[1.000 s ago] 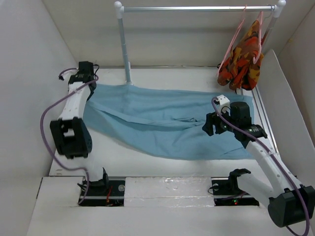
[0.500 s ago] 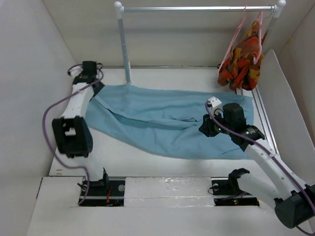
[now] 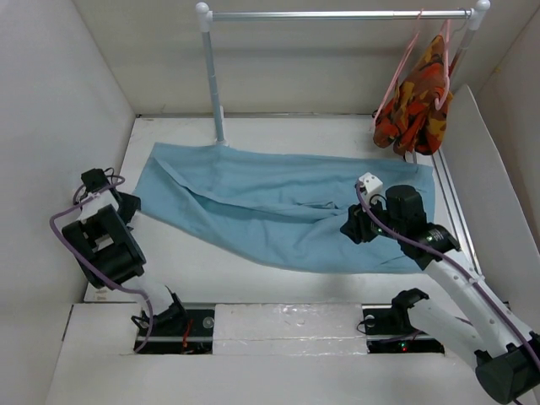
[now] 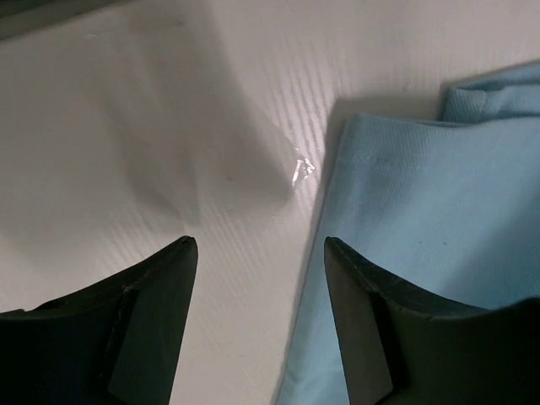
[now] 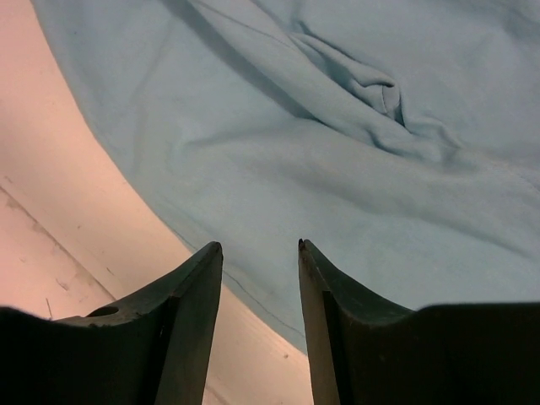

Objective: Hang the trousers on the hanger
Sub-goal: Flatten out the trousers at the center of the board, then fold the trousers at the center of the board.

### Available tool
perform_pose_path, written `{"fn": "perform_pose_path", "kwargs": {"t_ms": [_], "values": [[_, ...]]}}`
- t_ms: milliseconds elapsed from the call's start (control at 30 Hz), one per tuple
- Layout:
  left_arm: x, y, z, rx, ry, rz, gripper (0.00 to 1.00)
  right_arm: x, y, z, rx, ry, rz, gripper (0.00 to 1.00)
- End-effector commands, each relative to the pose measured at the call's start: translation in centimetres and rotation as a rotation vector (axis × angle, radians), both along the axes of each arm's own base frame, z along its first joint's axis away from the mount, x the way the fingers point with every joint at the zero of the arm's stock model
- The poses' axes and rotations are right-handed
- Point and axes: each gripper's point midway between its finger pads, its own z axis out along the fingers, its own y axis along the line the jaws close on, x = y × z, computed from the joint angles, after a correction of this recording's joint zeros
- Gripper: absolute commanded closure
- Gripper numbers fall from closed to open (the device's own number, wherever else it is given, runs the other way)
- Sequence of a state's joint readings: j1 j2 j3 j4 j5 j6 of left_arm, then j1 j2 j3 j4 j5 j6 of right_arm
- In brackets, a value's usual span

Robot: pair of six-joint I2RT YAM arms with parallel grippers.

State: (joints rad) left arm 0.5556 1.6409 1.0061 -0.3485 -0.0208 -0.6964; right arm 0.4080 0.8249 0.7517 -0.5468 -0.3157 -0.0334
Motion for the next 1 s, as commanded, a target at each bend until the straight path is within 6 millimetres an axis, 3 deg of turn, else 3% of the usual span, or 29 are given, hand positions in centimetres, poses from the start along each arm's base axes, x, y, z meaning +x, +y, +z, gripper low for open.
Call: {"fn": "perform_pose_path", "kwargs": {"t_ms": [0,233,333,367,400,500,567,633,667,700,767,800,833,867,900,967], "values": [[2.7,-0.1,2.0,0.017,-0.142,-0.078,0.42,-0.8,0.4,-0.3,0.017,0.007,0.028,0.53],[3.9,-0.4,-0.8,0.000,-0.087,-0.089,0.42,-1.0,0.1,-0.4,0.017,0.019,0.004,0.53],[4.4,-0.4,-1.7,-0.001,-0.069,-0.096,0.50,-0.8,-0.2,-0.2,0.008,0.018,-0.018,0.53],[4.5,-0.4,-1.9,-0.006,-0.065,-0.099,0.56,-0.7,-0.3,0.0,0.005,0.015,-0.027,0.53],[4.6,-0.3,-2.3,-0.004,-0.058,-0.102,0.78,-0.5,-0.4,0.2,0.000,0.006,-0.036,0.53],[5.5,0.3,-2.0,0.011,-0.061,-0.126,1.00,-0.5,-0.3,0.7,0.008,0.004,-0.027,0.53],[6.0,1.1,-1.0,0.048,-0.062,-0.133,1.00,-0.7,0.1,0.7,0.012,0.008,-0.010,0.53],[5.2,1.9,0.7,0.105,-0.042,-0.113,1.00,-0.9,0.1,0.6,0.029,0.027,-0.027,0.53],[4.2,2.8,1.3,0.157,-0.011,-0.080,1.00,-0.9,0.1,0.6,0.028,0.029,-0.031,0.53],[3.4,3.0,3.3,0.197,-0.021,-0.062,1.00,-1.0,-0.2,0.7,0.023,0.018,-0.043,0.53],[0.9,3.4,4.3,0.236,0.000,0.007,1.00,-1.1,-0.5,0.3,0.017,0.015,-0.053,0.53],[-0.4,3.4,6.6,0.266,-0.045,0.044,1.00,-1.2,-0.7,0.3,0.018,0.008,-0.059,0.53],[-1.9,2.4,5.9,0.254,-0.032,0.054,1.00,-1.2,-0.7,0.1,0.017,0.010,-0.059,0.53],[-3.7,1.7,7.0,0.258,-0.068,0.081,1.00,-1.5,-0.7,-0.5,0.008,0.028,-0.052,0.53],[-3.9,1.6,8.6,0.281,-0.110,0.085,1.00,-1.6,-0.6,-0.5,0.011,0.034,-0.044,0.53],[-5.8,0.7,9.3,0.295,-0.114,0.097,1.00,-1.8,-0.5,-0.9,0.010,0.047,-0.033,0.52]]}}
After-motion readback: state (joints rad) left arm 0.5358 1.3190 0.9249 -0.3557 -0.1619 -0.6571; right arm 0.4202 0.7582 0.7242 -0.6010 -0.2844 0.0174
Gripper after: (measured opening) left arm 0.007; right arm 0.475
